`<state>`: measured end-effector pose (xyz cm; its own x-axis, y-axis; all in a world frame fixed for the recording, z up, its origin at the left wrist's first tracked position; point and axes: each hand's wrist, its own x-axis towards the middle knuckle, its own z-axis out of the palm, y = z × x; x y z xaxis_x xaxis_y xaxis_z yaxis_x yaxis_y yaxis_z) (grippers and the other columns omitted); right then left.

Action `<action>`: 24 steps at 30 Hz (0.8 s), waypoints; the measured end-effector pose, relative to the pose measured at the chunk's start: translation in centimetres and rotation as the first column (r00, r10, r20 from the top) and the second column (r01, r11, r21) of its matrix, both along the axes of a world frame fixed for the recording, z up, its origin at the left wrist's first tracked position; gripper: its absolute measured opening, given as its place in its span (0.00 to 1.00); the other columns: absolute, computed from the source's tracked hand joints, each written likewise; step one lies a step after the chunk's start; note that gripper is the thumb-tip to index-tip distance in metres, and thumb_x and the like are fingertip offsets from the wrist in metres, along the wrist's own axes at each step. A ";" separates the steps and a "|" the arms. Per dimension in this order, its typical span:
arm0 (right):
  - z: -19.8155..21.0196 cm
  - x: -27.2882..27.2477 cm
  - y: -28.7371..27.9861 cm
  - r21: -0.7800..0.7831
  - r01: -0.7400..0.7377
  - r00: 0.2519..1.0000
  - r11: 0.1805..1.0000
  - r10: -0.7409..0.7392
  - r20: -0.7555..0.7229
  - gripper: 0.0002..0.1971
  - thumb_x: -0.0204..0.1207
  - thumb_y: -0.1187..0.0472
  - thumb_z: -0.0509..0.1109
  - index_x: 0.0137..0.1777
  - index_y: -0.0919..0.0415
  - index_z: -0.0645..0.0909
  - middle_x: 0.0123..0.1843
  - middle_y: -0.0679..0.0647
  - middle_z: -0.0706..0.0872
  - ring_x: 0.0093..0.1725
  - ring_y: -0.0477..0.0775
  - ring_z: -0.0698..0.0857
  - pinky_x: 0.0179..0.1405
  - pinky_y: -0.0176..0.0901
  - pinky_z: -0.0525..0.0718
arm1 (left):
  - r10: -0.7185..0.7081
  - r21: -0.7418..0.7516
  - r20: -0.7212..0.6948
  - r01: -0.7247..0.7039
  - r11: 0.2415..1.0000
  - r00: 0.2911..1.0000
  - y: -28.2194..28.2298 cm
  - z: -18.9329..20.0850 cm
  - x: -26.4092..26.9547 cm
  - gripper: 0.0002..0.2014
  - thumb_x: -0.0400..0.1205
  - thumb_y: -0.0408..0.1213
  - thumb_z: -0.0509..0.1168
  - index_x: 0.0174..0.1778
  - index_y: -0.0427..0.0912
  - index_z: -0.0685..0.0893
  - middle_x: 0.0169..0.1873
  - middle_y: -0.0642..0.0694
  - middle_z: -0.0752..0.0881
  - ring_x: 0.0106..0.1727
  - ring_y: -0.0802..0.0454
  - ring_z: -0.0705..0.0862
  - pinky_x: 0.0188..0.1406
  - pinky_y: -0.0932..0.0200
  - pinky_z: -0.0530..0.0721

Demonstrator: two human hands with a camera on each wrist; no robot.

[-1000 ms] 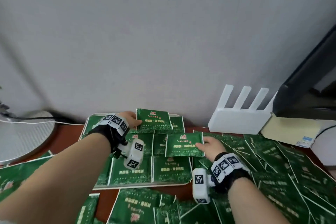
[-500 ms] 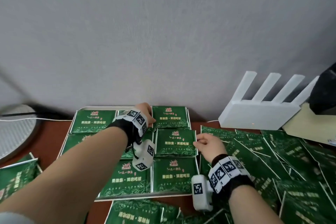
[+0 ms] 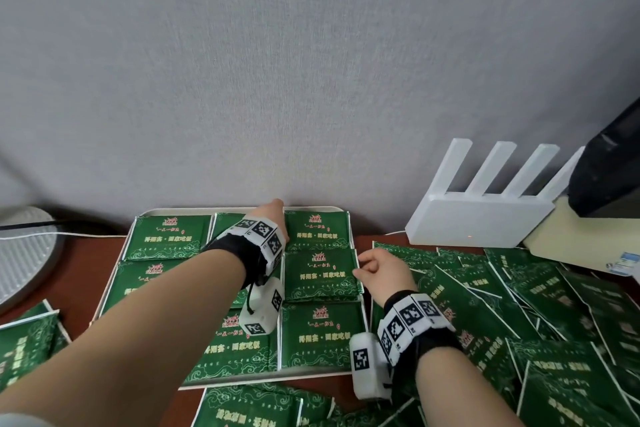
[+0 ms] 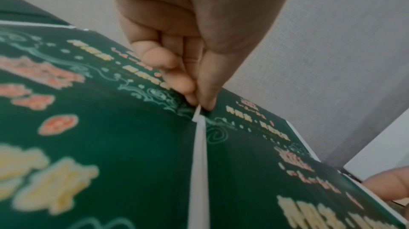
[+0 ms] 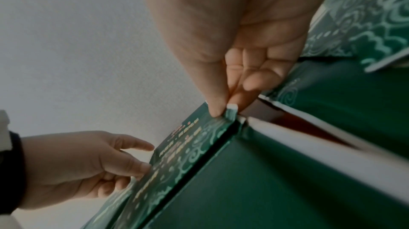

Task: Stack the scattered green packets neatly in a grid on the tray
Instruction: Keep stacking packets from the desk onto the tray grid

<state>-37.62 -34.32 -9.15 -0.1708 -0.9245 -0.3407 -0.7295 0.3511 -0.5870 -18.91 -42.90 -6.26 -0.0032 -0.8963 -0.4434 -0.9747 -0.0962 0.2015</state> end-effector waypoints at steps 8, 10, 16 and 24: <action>2.9 0.4 1.1 0.012 -0.042 0.997 0.999 0.043 -0.056 0.19 0.80 0.56 0.64 0.69 0.58 0.72 0.65 0.54 0.79 0.61 0.53 0.80 0.60 0.40 0.74 | -0.011 -0.053 0.047 0.014 0.998 0.999 1.8 2.6 1.7 0.25 0.81 0.39 0.63 0.73 0.43 0.64 0.61 0.42 0.81 0.53 0.44 0.83 0.43 0.55 0.82; 4.6 0.9 2.0 -0.003 -0.070 0.994 0.998 0.070 -0.086 0.20 0.79 0.55 0.65 0.70 0.57 0.72 0.69 0.56 0.74 0.64 0.54 0.79 0.65 0.42 0.72 | -0.014 -0.072 0.073 0.020 0.997 0.997 3.3 3.9 2.9 0.25 0.81 0.42 0.63 0.73 0.44 0.65 0.63 0.43 0.79 0.56 0.43 0.83 0.47 0.53 0.84; 10.7 4.0 6.6 -0.069 -0.203 0.961 0.977 0.185 -0.206 0.23 0.79 0.54 0.65 0.73 0.54 0.69 0.74 0.57 0.68 0.71 0.56 0.72 0.72 0.44 0.66 | -0.021 -0.148 0.102 0.036 0.988 0.995 10.0 8.8 8.8 0.27 0.80 0.47 0.62 0.75 0.47 0.65 0.70 0.43 0.72 0.65 0.41 0.77 0.61 0.48 0.79; 11.4 10.9 15.9 0.096 -0.384 0.872 0.918 0.395 -0.290 0.25 0.79 0.51 0.65 0.75 0.51 0.67 0.78 0.57 0.64 0.74 0.56 0.70 0.73 0.43 0.65 | -0.046 -0.195 0.119 0.068 0.978 0.992 22.4 9.2 21.0 0.25 0.76 0.53 0.64 0.70 0.50 0.75 0.68 0.44 0.76 0.68 0.42 0.75 0.68 0.47 0.75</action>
